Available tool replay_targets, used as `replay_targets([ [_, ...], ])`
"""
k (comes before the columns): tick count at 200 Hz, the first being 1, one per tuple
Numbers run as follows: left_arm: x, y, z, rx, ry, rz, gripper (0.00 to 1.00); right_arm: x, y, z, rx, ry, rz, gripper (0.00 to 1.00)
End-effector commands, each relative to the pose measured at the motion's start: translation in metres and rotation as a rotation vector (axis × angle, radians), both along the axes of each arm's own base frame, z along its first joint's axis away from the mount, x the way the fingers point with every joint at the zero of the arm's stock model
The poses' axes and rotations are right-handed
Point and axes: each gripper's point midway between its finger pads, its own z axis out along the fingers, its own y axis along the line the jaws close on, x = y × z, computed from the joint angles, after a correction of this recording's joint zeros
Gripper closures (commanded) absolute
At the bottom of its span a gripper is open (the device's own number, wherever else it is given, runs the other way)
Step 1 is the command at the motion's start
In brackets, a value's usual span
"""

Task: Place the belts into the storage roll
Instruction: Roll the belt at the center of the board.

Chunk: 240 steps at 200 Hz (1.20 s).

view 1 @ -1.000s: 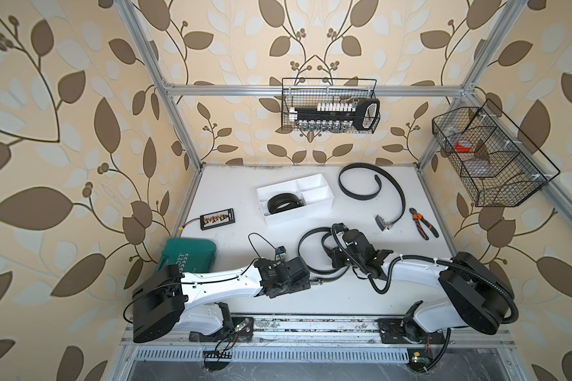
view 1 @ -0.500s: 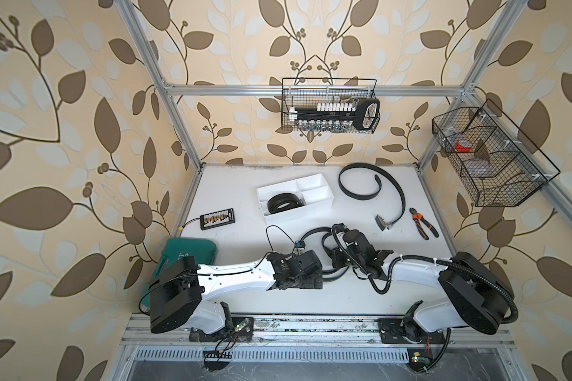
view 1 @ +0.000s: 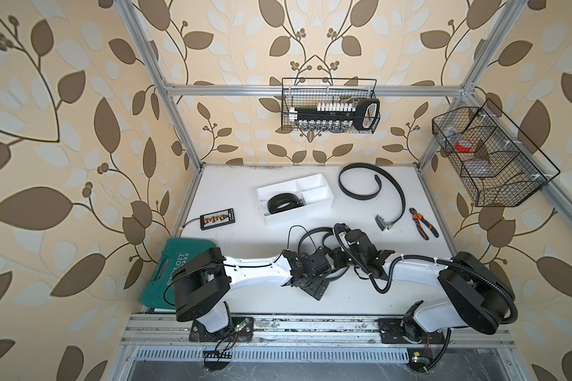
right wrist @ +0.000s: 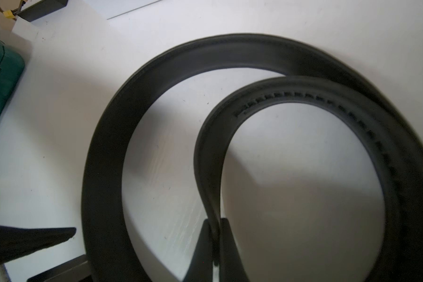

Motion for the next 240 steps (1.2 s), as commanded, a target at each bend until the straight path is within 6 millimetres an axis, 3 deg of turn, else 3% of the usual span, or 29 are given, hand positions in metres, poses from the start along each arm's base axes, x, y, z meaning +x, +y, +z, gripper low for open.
replay_targets([
  [1, 0.003, -0.017, 0.0, 0.007, -0.051, -0.145, 0.05, -0.015, -0.012, -0.017, -0.032, 0.067, -0.004, 1.0],
  [19, -0.002, -0.03, -0.002, -0.006, -0.044, -0.207, 0.12, -0.014, -0.013, -0.018, -0.029, 0.073, -0.01, 1.0],
  [36, -0.006, -0.037, -0.006, -0.012, -0.018, -0.22, 0.36, -0.013, -0.014, -0.02, -0.027, 0.081, -0.019, 1.0],
  [53, -0.004, -0.032, -0.014, 0.011, -0.01, -0.19, 0.64, -0.013, -0.018, -0.023, -0.023, 0.092, -0.037, 1.0],
  [63, -0.005, -0.028, -0.017, 0.016, -0.007, -0.165, 0.67, -0.013, -0.019, -0.023, -0.02, 0.097, -0.045, 1.0],
  [93, -0.01, -0.008, -0.021, 0.029, 0.008, -0.063, 0.95, -0.013, -0.025, -0.025, -0.036, 0.11, -0.074, 1.0],
  [110, -0.01, 0.016, -0.022, 0.064, 0.0, 0.036, 1.0, -0.013, -0.03, -0.029, -0.058, 0.131, -0.106, 1.0],
  [148, -0.017, 0.068, -0.017, 0.084, -0.027, 0.24, 1.0, -0.021, -0.039, -0.036, -0.094, 0.185, -0.153, 1.0],
  [173, 0.003, 0.116, -0.001, 0.146, -0.124, 0.493, 1.0, -0.031, -0.031, -0.035, -0.105, 0.205, -0.116, 1.0],
  [196, 0.03, 0.148, -0.005, 0.147, -0.061, 0.756, 1.0, -0.052, -0.007, -0.031, -0.112, 0.206, -0.011, 1.0],
  [223, 0.071, 0.153, -0.018, 0.121, 0.027, 0.839, 1.0, -0.089, 0.029, -0.028, -0.073, 0.217, 0.153, 1.0],
  [240, 0.099, 0.128, -0.015, 0.109, 0.032, 0.768, 1.0, -0.117, 0.053, -0.027, -0.056, 0.205, 0.268, 1.0],
])
